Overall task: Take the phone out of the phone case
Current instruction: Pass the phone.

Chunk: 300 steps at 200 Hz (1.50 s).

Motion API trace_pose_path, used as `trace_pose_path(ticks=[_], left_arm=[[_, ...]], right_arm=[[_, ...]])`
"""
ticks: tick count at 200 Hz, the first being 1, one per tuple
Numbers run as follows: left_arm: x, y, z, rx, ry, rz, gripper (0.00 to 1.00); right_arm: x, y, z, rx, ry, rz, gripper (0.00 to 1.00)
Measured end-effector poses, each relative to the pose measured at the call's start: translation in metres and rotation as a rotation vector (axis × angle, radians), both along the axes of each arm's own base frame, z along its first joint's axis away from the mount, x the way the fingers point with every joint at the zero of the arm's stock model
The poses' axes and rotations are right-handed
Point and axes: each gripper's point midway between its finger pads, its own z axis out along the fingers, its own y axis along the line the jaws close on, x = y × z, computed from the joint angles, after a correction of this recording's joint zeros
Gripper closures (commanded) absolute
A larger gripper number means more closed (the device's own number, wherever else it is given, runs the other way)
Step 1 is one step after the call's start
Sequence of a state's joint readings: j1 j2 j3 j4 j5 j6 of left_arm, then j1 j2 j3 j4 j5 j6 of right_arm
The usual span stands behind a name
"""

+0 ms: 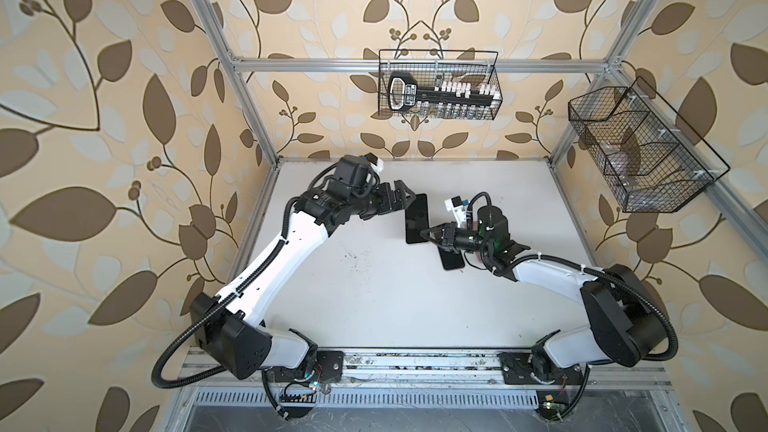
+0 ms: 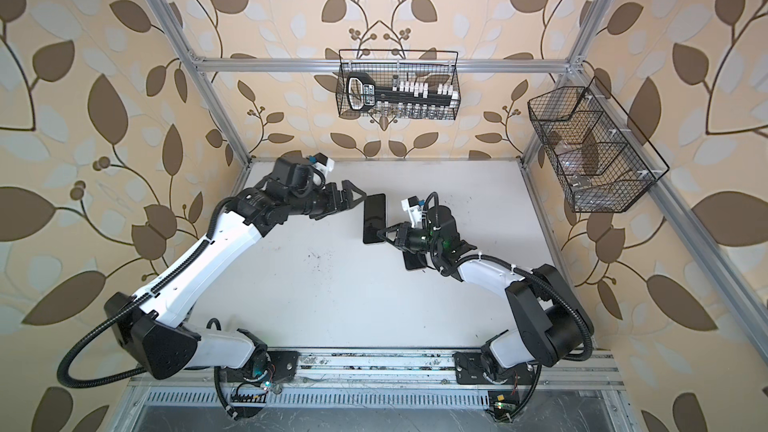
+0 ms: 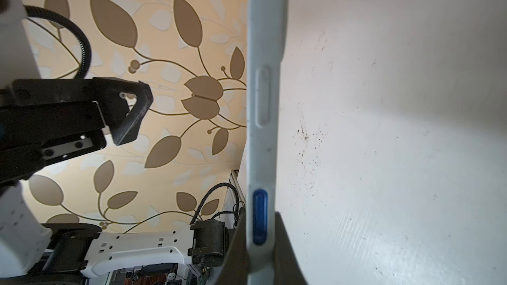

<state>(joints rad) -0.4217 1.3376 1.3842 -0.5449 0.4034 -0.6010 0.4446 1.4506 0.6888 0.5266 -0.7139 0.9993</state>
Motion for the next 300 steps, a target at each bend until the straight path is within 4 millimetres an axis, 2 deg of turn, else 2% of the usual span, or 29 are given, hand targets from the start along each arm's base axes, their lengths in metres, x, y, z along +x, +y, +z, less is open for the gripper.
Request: trace_pose_path(ticks=[15,36,70,97,171,224,266,300], left_arm=[[0.005,0.012,0.009,-0.077,-0.035,-0.005,0.03],[0.014,0.019,0.006,-0.146,-0.038,-0.028,0.09],[0.016,0.005,-0.005,-0.214,-0.038,-0.132,0.18],[0.012,-0.007,-0.002,-0.266,-0.062,-0.225,0.24],[-0.001,-0.018,0.003,-0.335,-0.14,-0.366,0.27],[-0.006,-0.022,0.003,-0.367,-0.156,-0.407,0.4],[-0.008,-0.023,0.008,-0.391,-0.171,-0.425,0.55],[-0.01,-0.025,0.01,-0.398,-0.177,-0.435,0.57]], right_arm=[[-0.001,-0.008,0.013,0.025,-0.022,0.012,1.0],[-0.008,-0.015,0.031,0.059,-0.051,0.056,1.0],[-0.026,-0.02,0.052,0.098,-0.088,0.139,1.0],[-0.038,-0.021,0.063,0.113,-0.106,0.186,1.0],[-0.049,-0.008,0.071,0.137,-0.103,0.248,1.0],[-0.051,0.004,0.079,0.149,-0.123,0.281,1.0],[-0.05,0.005,0.08,0.153,-0.128,0.285,1.0],[-0.049,0.007,0.084,0.162,-0.144,0.288,1.0]])
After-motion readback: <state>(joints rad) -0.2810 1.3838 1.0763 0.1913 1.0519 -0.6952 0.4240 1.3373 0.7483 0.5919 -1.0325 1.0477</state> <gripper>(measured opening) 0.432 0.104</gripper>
